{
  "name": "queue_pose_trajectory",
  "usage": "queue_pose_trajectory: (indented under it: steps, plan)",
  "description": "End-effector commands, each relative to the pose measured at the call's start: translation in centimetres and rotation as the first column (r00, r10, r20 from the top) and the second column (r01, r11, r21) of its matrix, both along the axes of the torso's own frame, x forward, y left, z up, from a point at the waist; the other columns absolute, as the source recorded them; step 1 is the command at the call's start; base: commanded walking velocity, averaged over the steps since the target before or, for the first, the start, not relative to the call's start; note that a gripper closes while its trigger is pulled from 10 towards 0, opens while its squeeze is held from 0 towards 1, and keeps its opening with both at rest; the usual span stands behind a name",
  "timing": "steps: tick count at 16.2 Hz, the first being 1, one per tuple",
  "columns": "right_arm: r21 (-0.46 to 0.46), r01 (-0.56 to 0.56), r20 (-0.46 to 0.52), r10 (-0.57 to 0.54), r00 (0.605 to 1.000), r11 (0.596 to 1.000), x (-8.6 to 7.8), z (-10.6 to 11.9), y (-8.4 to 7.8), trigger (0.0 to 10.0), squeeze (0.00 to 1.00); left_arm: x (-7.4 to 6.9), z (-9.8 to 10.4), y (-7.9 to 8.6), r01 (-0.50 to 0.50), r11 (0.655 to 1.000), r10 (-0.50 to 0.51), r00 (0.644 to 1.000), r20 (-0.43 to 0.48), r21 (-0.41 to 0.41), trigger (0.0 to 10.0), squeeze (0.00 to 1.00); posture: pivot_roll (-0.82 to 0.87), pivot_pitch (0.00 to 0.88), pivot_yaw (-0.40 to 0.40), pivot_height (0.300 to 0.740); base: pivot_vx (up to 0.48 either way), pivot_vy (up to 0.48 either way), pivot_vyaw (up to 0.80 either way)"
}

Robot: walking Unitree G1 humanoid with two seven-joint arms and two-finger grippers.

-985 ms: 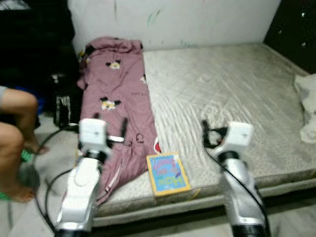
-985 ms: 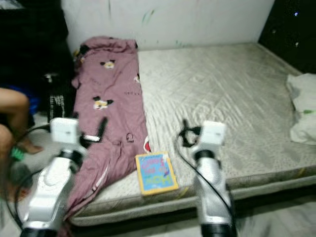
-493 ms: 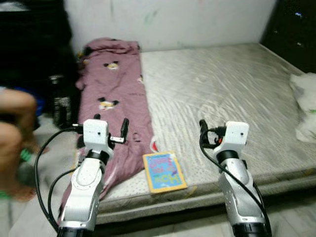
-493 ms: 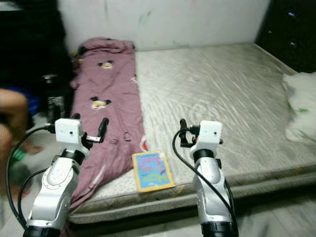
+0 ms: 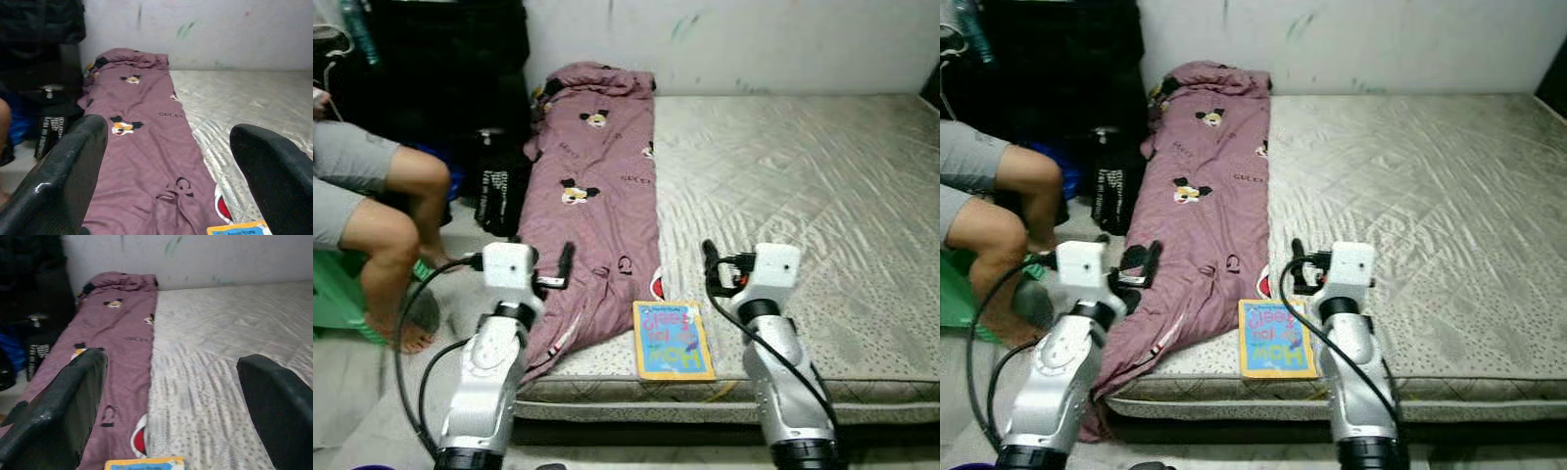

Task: Clean up the room

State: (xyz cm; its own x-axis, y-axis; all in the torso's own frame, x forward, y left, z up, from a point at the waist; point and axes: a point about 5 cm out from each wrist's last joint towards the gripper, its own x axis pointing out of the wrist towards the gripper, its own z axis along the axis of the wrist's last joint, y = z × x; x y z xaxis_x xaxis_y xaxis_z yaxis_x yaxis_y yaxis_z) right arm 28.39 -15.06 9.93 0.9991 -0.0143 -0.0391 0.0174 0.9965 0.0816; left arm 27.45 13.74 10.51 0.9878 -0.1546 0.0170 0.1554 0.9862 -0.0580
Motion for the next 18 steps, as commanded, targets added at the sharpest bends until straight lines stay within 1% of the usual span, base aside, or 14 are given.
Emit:
queue_pose_trajectory:
  steps: [1, 3, 8, 13, 18]
  plan:
    - [0.016, -0.011, 0.018, 0.011, 1.000, 1.000, 0.54, 0.45, 0.41, 10.0, 0.00, 0.26, 0.24, 0.30, -0.002, 1.000, 0.002, 1.000, 0.004, 0.022, 10.0, 0.00, -0.01, 0.000, 0.005, 0.740, 0.000, 0.000, 0.00]
    - [-0.008, -0.028, 0.028, 0.029, 0.999, 1.000, 0.82, 0.64, 0.77, 10.0, 0.00, 0.34, 0.49, 0.22, -0.002, 0.999, 0.001, 1.000, 0.018, 0.035, 10.0, 0.00, -0.01, 0.000, 0.003, 0.740, 0.000, 0.000, 0.00]
    - [-0.006, -0.031, 0.024, 0.031, 0.999, 0.999, 1.02, 0.63, 0.85, 10.0, 0.00, 0.57, 0.70, 0.28, -0.006, 0.999, 0.005, 1.000, 0.030, 0.040, 10.0, 0.00, -0.01, 0.000, 0.004, 0.740, 0.000, 0.000, 0.75]
    - [-0.004, -0.026, 0.025, 0.026, 0.999, 1.000, 1.17, 0.57, 0.78, 10.0, 0.00, 0.67, 0.71, 0.18, -0.001, 0.999, 0.000, 1.000, 0.028, 0.042, 10.0, 0.00, -0.01, 0.000, 0.005, 0.740, 0.000, 0.000, 0.00]
    - [-0.003, -0.029, 0.021, 0.029, 0.999, 1.000, 1.14, 0.50, 0.79, 10.0, 0.00, 0.60, 0.71, 0.16, 0.000, 0.999, -0.001, 1.000, 0.028, 0.041, 10.0, 0.00, -0.01, 0.000, 0.005, 0.740, 0.000, -0.337, 0.00]
